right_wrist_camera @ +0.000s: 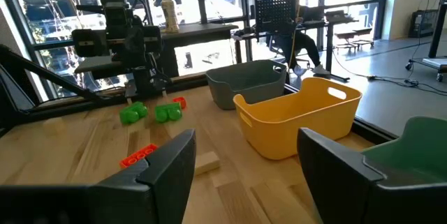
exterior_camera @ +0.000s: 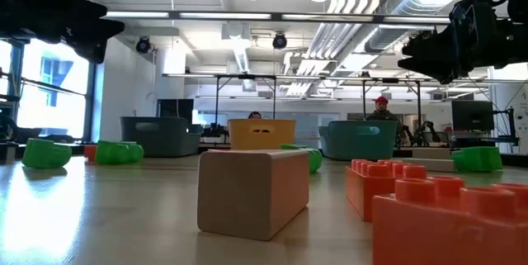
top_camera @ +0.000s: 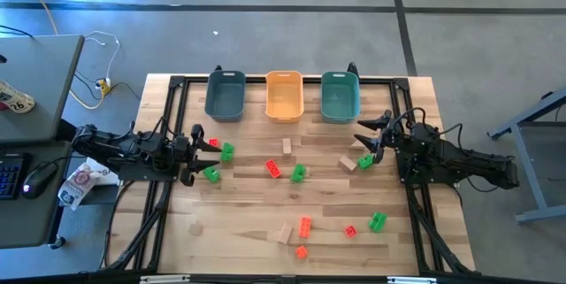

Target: Sort & place blocks by color

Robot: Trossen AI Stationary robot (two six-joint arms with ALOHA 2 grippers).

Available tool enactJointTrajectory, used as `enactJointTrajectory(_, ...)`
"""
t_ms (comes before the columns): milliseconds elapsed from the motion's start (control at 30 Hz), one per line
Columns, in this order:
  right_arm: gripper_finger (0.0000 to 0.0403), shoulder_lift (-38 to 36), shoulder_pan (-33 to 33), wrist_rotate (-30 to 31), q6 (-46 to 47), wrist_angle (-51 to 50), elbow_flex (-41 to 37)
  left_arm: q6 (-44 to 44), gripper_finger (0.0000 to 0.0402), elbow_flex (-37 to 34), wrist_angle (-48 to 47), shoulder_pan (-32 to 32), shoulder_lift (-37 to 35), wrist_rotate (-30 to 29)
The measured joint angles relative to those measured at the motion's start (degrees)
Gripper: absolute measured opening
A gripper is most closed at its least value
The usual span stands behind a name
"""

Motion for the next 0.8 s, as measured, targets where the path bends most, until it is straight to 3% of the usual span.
enactJointTrajectory(800, 0.0236, 0.0, 0.0, 0.0, 0.0, 0.0, 0.0, 0.7, 0.0168, 0.0, 0.0, 0.0, 0.0, 0.0)
